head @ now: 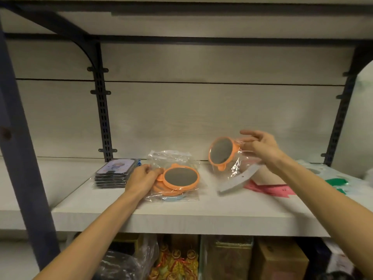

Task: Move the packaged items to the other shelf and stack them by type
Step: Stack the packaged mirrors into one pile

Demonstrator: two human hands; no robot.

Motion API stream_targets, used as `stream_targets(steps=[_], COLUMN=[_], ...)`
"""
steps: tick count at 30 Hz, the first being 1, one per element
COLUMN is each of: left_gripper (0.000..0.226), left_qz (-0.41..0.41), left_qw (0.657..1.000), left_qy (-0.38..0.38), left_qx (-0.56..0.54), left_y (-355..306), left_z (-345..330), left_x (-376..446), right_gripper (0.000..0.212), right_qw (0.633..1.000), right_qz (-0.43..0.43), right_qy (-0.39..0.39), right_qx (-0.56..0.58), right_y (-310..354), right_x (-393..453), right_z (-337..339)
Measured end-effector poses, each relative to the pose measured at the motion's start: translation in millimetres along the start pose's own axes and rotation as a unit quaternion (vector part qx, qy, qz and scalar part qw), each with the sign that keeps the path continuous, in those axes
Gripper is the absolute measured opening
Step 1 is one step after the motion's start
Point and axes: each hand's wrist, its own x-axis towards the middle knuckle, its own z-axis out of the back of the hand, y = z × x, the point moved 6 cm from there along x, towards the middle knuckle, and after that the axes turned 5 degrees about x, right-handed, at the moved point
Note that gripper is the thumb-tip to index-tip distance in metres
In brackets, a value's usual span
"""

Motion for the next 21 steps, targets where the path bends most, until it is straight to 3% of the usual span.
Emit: stream_targets(steps=[5, 9, 11, 14, 21], left_gripper=[0.053, 0.040, 0.030, 0.039, 0.058], left_qz=[0.003, 0.008, 0.004, 0.005, 0.002], left_qw=[1.000, 1.000, 1.000, 1.000, 1.000], left_qy=[-0.006, -0.001, 0.002, -0.001, 0.003], left_qx=[0.007, -0.004, -0.001, -0.006, 0.011], left_y=[-4, -3, 0, -1, -2], left_z=[1, 1, 1, 2, 2], left_x=[-4, -4, -3, -3, -2], right_gripper=[0.042, 0.043, 0.046, 0.050, 0.045], right_qw=[0.993, 0.968, 0.941, 0.865, 0.813], right_qz=[-0.016, -0.043, -0.019, 0.090, 0.197], right_qy=[0.110, 0.222, 0.225, 0.231, 0.209], right_qx=[0.035, -0.109, -0.252, -0.436, -0.506], right_y=[25, 18, 7, 3, 6], right_x=[-6, -5, 1, 6, 13], right_z=[-10, -50, -70, -108, -176])
